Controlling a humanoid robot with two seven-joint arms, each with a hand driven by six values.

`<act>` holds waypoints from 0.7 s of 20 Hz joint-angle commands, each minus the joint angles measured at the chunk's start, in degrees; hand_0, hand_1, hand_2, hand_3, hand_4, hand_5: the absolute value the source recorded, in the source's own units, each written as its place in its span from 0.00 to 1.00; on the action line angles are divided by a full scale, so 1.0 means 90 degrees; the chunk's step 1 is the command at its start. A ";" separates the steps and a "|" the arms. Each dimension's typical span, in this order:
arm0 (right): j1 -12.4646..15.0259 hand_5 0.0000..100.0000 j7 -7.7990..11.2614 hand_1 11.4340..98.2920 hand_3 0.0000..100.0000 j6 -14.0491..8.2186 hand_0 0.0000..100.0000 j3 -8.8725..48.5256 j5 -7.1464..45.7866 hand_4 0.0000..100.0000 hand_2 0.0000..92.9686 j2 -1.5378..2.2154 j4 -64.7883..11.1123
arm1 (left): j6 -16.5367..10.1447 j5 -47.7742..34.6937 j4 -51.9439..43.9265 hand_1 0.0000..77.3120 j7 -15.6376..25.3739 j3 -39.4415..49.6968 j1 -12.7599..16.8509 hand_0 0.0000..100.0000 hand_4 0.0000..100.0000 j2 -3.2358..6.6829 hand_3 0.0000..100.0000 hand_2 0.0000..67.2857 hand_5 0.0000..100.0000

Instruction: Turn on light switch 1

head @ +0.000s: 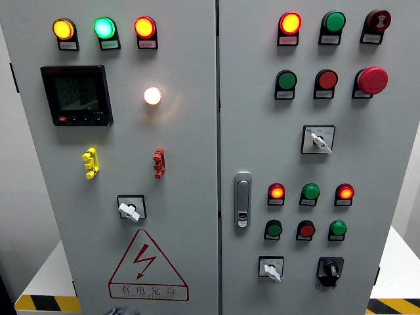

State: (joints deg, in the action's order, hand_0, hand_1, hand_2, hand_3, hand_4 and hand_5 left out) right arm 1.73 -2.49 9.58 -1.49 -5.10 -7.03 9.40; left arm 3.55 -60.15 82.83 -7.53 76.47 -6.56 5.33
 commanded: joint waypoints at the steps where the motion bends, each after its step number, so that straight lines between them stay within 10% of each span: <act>1: 0.0003 0.15 0.0003 0.13 0.11 0.0000 0.00 0.0000 0.0000 0.23 0.00 0.0000 0.0000 | -0.0063 0.0246 -0.0811 0.55 0.0503 -0.0555 0.0259 0.00 0.65 0.0325 0.56 0.45 0.51; 9: -0.0007 0.15 -0.0007 0.13 0.11 0.0000 0.00 0.0000 0.0000 0.23 0.00 0.0000 0.0000 | -0.0121 0.1974 -0.4656 0.41 0.1450 -0.2672 0.0358 0.00 0.59 0.0452 0.49 0.40 0.49; 14: 0.0003 0.15 0.0003 0.13 0.11 0.0000 0.00 0.0000 0.0000 0.23 0.00 0.0000 0.0000 | -0.0979 0.2884 -0.6748 0.32 0.1676 -0.3992 0.0328 0.00 0.49 0.0375 0.34 0.40 0.39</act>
State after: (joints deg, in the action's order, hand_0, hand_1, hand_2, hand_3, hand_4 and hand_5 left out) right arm 1.71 -2.56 9.58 -1.49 -5.10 -7.03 9.40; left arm -2.39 -36.48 27.91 7.13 44.10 -3.51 9.03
